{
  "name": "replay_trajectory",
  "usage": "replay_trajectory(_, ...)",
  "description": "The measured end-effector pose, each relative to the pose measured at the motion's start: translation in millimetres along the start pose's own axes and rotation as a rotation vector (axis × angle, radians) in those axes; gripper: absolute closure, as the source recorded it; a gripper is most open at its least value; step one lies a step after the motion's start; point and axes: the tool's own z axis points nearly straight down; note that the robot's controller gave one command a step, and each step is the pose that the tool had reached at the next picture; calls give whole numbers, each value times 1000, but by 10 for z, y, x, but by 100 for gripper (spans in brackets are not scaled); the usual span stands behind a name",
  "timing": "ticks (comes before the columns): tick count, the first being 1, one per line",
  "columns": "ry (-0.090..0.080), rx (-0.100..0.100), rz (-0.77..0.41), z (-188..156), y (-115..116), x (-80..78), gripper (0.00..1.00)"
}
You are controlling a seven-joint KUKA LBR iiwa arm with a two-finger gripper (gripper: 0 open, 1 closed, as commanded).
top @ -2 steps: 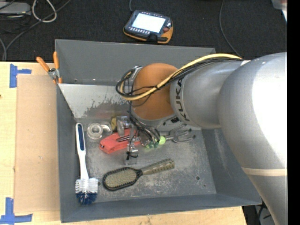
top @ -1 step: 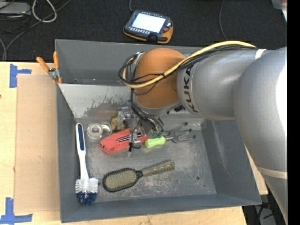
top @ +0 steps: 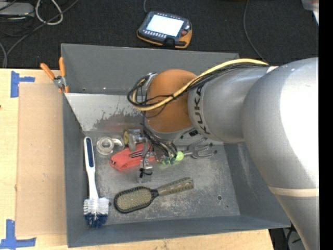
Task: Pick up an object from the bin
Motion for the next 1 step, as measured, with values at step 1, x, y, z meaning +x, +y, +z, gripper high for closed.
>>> replay_trajectory(1, -10, -2, 26, 56, 2, -55, 0)
